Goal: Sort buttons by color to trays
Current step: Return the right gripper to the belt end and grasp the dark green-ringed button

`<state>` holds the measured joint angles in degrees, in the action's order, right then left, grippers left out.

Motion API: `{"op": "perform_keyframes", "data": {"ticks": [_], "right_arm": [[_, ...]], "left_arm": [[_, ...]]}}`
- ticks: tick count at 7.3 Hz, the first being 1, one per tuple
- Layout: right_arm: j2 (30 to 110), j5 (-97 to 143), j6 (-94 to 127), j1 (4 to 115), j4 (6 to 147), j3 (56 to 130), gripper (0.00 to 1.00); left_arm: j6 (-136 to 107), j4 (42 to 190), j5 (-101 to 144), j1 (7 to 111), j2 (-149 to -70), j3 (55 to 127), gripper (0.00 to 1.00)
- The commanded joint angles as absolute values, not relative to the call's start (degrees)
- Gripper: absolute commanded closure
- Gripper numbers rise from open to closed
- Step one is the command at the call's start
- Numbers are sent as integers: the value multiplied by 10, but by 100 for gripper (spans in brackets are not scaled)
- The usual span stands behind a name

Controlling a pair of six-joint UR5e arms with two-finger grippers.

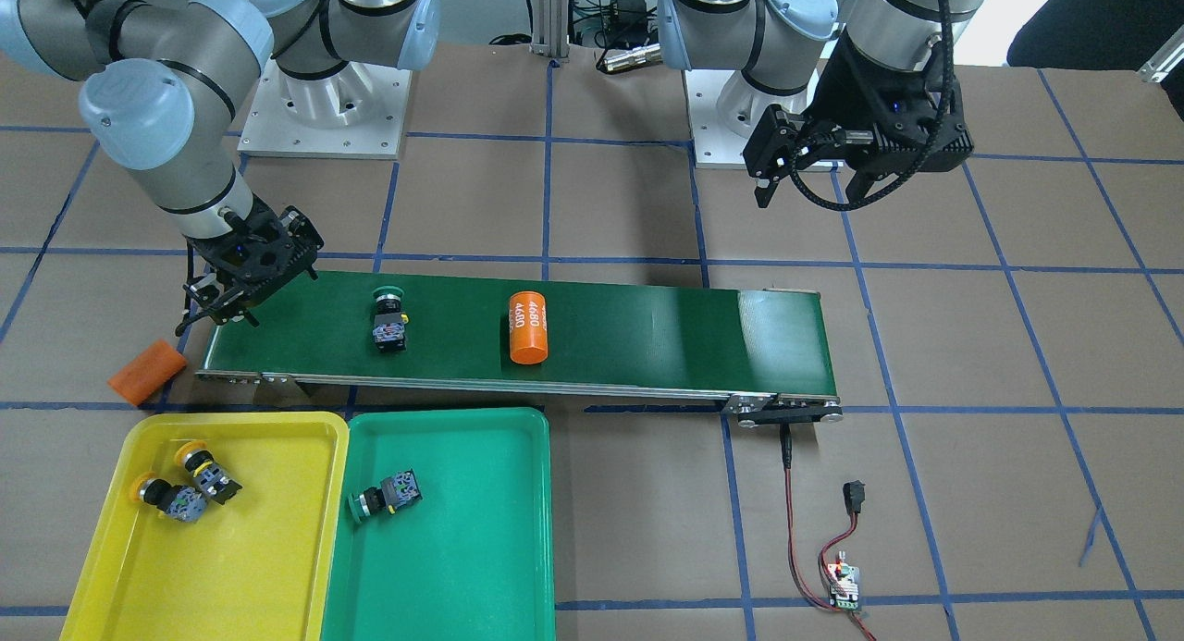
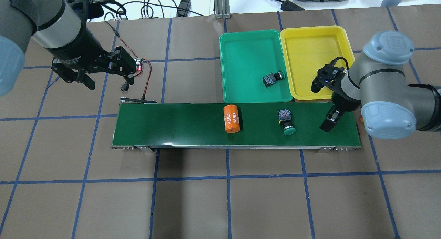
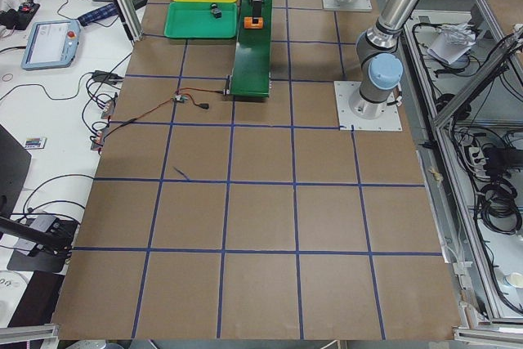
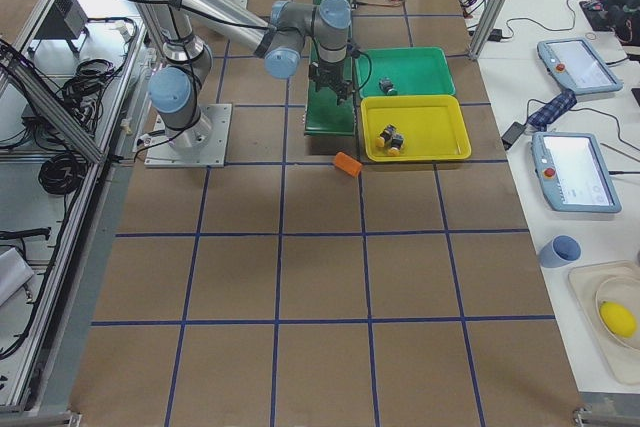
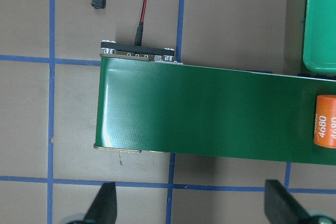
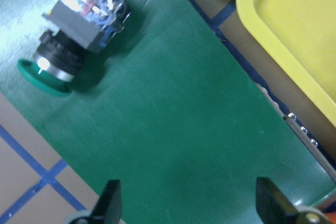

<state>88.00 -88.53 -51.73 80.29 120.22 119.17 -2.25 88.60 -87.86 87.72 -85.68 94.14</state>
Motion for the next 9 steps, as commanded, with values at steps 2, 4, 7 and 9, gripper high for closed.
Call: {"op": "perform_keyframes", "data": {"ticks": [2,4,7,9], "right_arm": [[879,-831,-226,803,1199,1189,2],[879,-829,-102,803,1202,1190,0],[878,-830,-76,804,1206,1194,0],[868,-831,-77,804,1206,1194,0]], "left_arm": [[-23,886,-878,877,-861,939,0],[-20,885,-878,874,-865,936,0],[-20,888,-878,874,-864,937,0],[-20,888,-878,874,-863,936,0]]}}
